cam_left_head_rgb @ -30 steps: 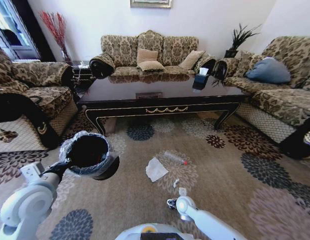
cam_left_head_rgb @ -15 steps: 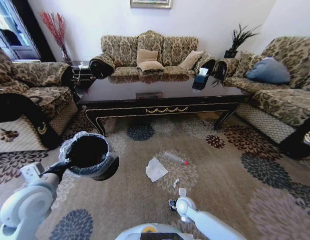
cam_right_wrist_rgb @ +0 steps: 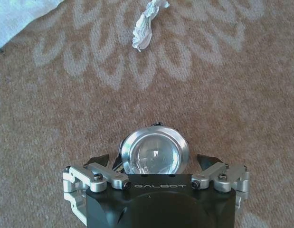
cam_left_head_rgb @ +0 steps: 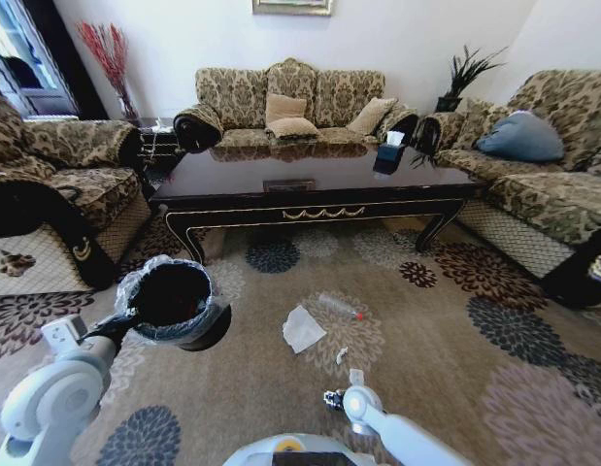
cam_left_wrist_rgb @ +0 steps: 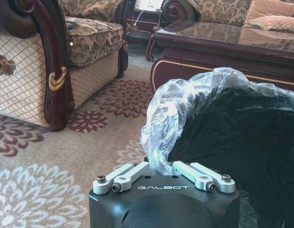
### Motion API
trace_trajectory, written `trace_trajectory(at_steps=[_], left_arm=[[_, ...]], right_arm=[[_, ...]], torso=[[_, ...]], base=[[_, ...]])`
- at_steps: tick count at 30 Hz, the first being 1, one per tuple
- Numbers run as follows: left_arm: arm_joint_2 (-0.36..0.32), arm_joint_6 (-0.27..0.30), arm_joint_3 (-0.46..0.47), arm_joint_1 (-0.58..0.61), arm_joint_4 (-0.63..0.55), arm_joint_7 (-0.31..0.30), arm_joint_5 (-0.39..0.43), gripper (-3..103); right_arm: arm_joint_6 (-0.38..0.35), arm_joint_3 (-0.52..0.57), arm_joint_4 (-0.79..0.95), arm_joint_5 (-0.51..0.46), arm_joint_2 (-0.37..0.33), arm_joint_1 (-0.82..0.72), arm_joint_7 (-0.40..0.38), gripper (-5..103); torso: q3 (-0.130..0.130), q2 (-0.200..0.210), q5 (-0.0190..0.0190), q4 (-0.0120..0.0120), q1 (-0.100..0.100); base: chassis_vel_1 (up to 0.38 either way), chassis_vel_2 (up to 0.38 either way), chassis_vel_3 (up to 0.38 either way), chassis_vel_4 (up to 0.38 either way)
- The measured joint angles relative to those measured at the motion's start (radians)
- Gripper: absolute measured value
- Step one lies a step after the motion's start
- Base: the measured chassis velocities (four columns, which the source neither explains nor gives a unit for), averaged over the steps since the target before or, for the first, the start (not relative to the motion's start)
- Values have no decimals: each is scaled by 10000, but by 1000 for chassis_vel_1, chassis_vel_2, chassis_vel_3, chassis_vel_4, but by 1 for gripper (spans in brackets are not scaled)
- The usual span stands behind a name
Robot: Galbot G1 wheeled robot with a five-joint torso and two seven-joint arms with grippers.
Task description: Move to the front of the table and pick up the trash from the floor, then place it into the trash bin.
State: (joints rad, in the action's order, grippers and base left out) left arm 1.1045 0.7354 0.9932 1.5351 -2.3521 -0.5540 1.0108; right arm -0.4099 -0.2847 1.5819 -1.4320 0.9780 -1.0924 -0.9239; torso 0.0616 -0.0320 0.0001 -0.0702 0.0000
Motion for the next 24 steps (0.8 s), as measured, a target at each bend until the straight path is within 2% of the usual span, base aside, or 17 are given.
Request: trace_trajectory(at_steps=[9,11,13,15,16,19,24], left_arm=[[31,0,-21,-6,1,0,-14,3],[35,0,-31,-6,1,0,-20,3],[42,0,-39,-5,1,0,-29,3],[47,0,-45,-4,2,0,-33,3],[47,0,-45,-4,2,0,-33,3],[47,0,-49,-7,3,0,-37,3],[36,0,-47,-14,-1,2,-33,3]], right_arm=[[-131,-12,-94,187,-14,-47,99,100],[-135,-25,-134,256,-16,-34,161,103],[-142,-39,-150,360,-18,-22,247,100],[-145,-51,-149,427,-27,-20,314,92],[-145,-51,-149,427,-27,-20,314,92],[-141,-62,-142,560,-55,-37,412,83],[-134,-70,-88,630,-116,-61,483,79]], torso=[[-1,0,0,3,0],[-1,0,0,2,0],[-2,-1,-3,0,0],[-3,-3,-8,-2,-1],[-3,-3,-8,-2,-1],[-3,-6,-10,-2,-1],[-3,-5,-2,2,-1]], base=[[0,0,0,0],[0,0,0,0],[0,0,0,0],[0,0,0,0],[0,0,0,0],[0,0,0,0],[0,0,0,0]])
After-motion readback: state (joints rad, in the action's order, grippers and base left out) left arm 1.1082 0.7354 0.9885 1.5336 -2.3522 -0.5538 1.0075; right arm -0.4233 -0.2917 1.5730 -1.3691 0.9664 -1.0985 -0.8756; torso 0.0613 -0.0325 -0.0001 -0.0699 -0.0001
